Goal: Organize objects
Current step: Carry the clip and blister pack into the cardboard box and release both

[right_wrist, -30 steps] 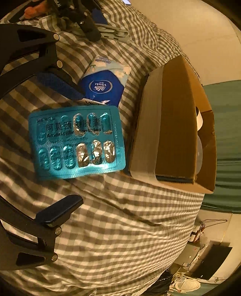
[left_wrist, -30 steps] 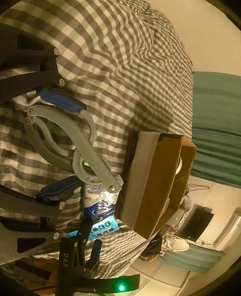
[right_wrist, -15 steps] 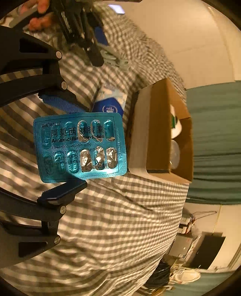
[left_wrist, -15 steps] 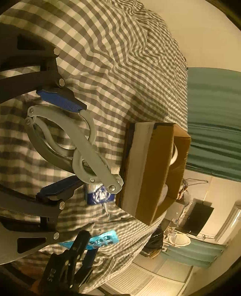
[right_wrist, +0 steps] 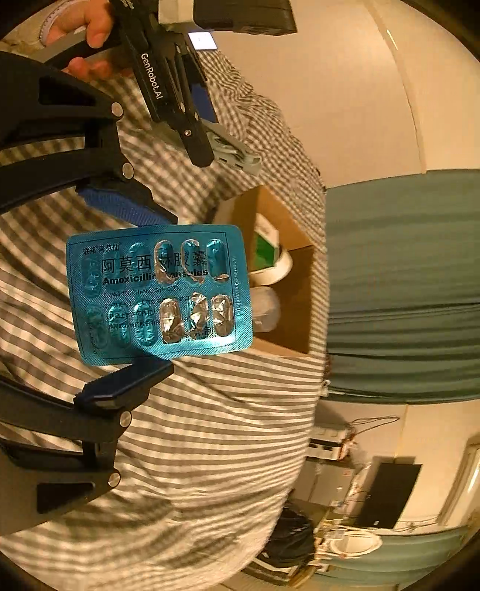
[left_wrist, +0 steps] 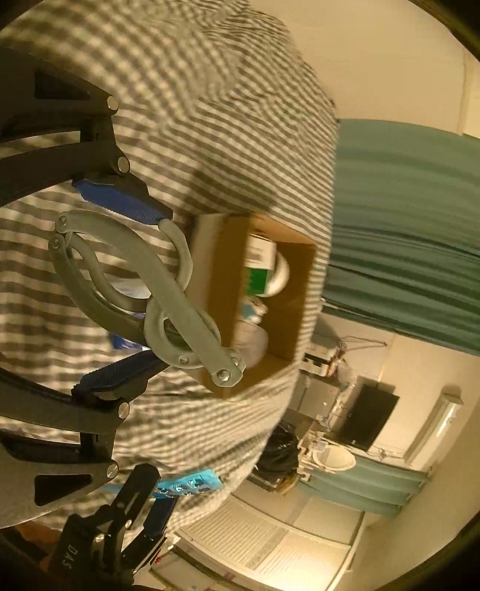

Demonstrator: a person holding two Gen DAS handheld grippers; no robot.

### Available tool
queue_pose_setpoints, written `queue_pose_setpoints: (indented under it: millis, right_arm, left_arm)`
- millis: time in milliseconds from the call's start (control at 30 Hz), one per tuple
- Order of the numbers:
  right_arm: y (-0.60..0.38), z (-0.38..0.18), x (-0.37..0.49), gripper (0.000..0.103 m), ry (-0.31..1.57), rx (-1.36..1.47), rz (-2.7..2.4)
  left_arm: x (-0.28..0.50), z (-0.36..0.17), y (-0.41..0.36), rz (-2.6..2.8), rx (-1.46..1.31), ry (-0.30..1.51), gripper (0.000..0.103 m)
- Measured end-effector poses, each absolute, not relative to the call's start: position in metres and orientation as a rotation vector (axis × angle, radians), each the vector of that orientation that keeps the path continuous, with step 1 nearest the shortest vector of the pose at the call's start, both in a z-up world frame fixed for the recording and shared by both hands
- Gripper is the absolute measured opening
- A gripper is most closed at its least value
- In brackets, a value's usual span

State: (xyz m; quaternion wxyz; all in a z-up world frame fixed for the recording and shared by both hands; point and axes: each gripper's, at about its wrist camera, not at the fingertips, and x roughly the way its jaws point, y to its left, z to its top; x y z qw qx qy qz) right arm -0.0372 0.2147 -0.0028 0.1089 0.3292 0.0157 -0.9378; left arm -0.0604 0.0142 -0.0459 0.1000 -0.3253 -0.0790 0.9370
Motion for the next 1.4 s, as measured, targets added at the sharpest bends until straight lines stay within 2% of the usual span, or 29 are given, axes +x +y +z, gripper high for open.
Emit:
queue_pose_setpoints:
  millis: [300, 533, 700, 933, 1267, 1333, 1400]
  right_arm:
    - [0.215, 0.053, -0.104, 0.071, 0.074, 0.877, -2.764]
    - [0.210, 0.076, -0.173, 0.070, 0.032, 0.825, -2.756]
    - [0.205, 0.068, -0.220, 0.070, 0.057, 0.838, -2.766]
    - [0.208, 0.018, -0.272, 0.070, 0.015, 0.969, -2.762]
    - [0.200, -0.005, -0.282, 0.072, 0.039, 1.001, -2.742]
    - [0.204, -0.002, -0.279, 0.077, 0.017, 1.000, -2.747]
    - [0.209, 0.003, -0.273, 0.088, -0.005, 0.981, -2.764]
  left_arm:
    - [-0.126, 0.003, 0.028, 2.812, -0.867, -0.153, 0.072]
    - [-0.184, 0.010, 0.036, 2.827, -0.862, -0.150, 0.072]
    - [-0.223, -0.009, 0.048, 2.796, -0.934, -0.116, 0.072]
    - [-0.252, -0.044, 0.053, 2.819, -0.992, -0.044, 0.072]
    - [-0.268, -0.067, 0.050, 2.802, -1.059, -0.059, 0.073]
    - [-0.267, -0.066, 0.050, 2.806, -1.064, -0.057, 0.074]
    - [-0.263, -0.061, 0.052, 2.810, -1.068, -0.037, 0.082]
